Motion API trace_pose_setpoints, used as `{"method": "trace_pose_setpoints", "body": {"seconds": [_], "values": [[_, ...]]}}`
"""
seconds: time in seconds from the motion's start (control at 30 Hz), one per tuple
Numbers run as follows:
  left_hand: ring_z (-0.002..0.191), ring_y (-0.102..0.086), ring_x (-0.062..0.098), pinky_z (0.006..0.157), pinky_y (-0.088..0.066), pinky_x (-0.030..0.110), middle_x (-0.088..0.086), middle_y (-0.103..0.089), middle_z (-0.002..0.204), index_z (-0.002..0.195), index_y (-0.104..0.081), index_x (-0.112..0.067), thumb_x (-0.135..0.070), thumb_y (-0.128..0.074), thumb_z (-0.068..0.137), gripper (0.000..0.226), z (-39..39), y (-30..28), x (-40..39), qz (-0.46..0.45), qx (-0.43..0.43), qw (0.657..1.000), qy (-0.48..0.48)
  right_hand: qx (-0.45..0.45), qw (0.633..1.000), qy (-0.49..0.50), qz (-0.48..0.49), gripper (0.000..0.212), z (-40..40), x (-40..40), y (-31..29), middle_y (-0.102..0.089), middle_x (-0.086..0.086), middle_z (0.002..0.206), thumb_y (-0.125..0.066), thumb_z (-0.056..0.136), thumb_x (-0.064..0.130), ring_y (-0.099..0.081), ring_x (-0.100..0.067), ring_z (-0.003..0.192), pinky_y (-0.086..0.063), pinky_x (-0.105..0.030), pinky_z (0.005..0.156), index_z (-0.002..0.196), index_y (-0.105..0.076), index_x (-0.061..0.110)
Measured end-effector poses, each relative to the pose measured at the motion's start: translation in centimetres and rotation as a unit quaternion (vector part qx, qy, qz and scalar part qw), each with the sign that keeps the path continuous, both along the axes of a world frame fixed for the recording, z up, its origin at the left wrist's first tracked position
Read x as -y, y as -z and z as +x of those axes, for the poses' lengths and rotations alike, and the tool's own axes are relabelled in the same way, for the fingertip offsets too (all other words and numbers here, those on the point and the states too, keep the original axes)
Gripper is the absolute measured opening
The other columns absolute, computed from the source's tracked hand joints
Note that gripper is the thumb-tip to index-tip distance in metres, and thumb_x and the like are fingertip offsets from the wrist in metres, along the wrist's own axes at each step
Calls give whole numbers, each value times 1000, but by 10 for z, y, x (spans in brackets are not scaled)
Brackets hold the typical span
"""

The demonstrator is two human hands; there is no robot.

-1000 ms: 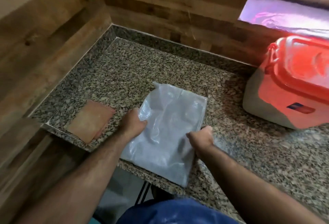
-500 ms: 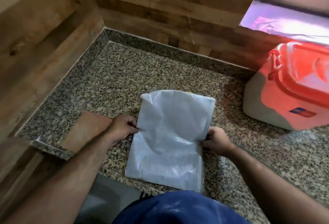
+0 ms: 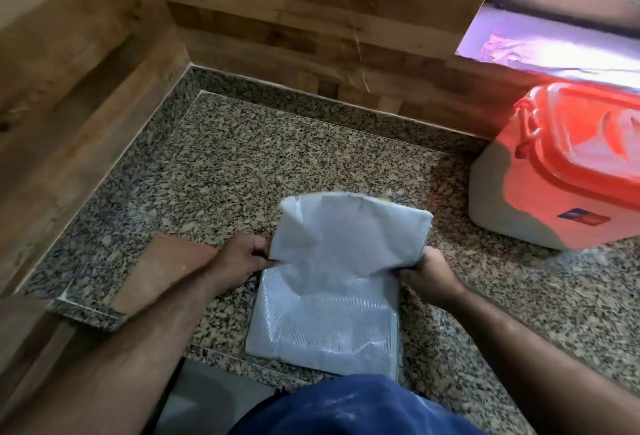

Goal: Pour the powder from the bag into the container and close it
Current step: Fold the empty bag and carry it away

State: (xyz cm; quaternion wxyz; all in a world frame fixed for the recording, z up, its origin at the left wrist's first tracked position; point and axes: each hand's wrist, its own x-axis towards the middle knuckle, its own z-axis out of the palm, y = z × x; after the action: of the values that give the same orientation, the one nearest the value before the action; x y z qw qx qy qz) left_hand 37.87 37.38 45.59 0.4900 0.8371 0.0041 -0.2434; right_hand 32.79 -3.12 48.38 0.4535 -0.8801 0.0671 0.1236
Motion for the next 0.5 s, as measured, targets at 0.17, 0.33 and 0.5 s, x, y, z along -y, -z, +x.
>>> {"method": "trace_pose_setpoints", "body": {"seconds": [0.17,0.33,0.5], "values": [[97,-80,8,85,-63,27,-17,-84,90,72,-85,-33,20,-72,84,56,3,5,1,31,13,999,-30,-8,994,-93,-62,25,-13,14,-1,-83,10,110,-82,93,11,-77,-3,101,-64,-34,96,109,-84,30],[106,-76,7,97,-61,31,-29,-79,95,78,-87,-32,15,-75,87,49,4,-2,7,63,48,996,-33,197,822,-403,-351,40,-12,17,8,-68,16,145,-97,72,33,-66,-16,132,-58,-48,105,108,-81,46],[105,-73,8,102,-60,39,-7,-82,117,95,-88,-22,-2,-75,95,24,13,-29,26,171,69,981,65,113,792,-452,-395,30,-26,10,4,-35,14,172,-76,94,37,-42,-29,155,-36,-51,122,124,-77,41]]}}
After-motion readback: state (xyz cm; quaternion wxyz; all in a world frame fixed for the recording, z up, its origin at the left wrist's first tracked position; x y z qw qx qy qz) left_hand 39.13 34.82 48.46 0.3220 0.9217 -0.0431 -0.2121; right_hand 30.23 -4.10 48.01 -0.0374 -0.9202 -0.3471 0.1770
